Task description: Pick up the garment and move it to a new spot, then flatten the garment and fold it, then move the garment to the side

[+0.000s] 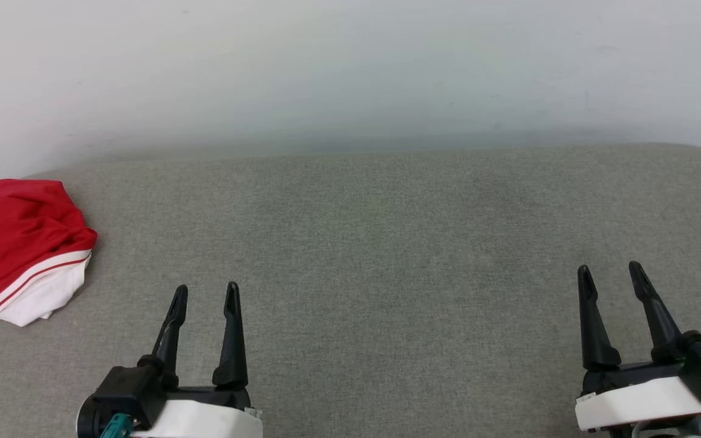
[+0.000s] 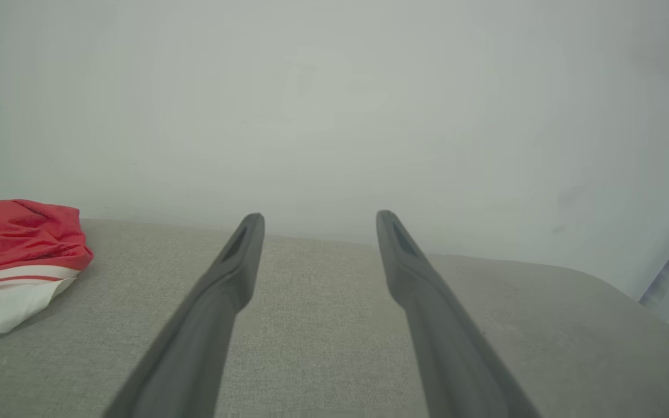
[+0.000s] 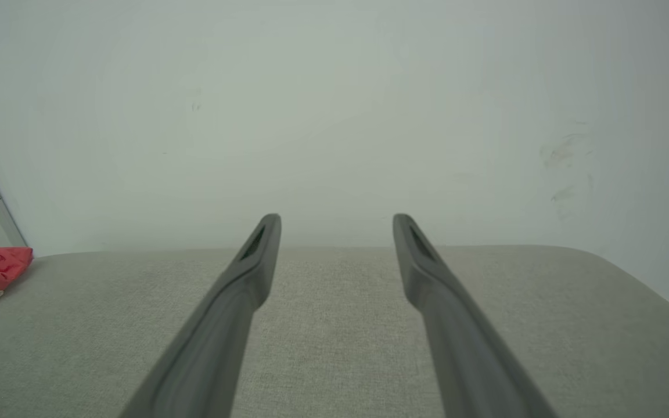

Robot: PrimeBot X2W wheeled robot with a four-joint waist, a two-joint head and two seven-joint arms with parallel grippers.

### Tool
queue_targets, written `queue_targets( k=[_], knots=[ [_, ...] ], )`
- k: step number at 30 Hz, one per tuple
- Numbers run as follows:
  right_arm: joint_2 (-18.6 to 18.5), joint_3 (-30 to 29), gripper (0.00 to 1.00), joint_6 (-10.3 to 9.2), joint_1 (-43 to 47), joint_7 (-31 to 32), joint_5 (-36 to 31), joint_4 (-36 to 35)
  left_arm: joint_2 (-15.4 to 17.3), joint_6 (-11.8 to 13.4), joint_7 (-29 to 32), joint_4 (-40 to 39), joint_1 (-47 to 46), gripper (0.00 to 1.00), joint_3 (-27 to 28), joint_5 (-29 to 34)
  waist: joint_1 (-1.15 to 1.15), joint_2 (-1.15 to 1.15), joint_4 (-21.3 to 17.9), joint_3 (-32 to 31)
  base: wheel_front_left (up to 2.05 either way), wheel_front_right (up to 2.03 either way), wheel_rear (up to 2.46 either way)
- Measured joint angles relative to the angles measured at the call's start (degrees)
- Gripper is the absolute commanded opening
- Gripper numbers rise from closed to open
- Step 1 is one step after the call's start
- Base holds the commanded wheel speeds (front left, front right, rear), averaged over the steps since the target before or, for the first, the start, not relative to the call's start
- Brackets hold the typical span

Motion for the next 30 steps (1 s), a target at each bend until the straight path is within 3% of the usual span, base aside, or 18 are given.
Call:
queue_targets(
  k=[5,10,22,30],
  knots=[
    [0.01,-0.52,1.00,0.00,0.02,-0.60,-1.21,0.57,-1.36,-5.02,-0.51,2.78,1.13,1.00,2.30,3.30,0.00,0.00,-0.11,-0.24,0.00,0.00,0.00],
    [0.00,-0.66,1.00,0.00,0.09,-1.15,-3.03,1.38,-1.93,-7.36,-1.01,3.76,1.26,1.00,3.32,6.34,0.00,0.00,-0.30,-0.27,0.00,0.00,0.00],
    [0.00,-0.36,1.00,0.00,0.55,-2.35,-6.57,3.02,-2.12,-8.44,-2.08,5.17,1.75,1.00,2.54,9.47,0.00,0.00,-0.09,-0.54,0.00,0.00,0.00],
    [0.00,0.74,1.00,0.00,0.98,-2.38,-5.90,2.75,-2.14,-8.36,-2.23,4.76,1.70,1.00,2.87,9.84,0.00,0.00,3.31,-0.62,0.00,0.00,0.00]
  ],
)
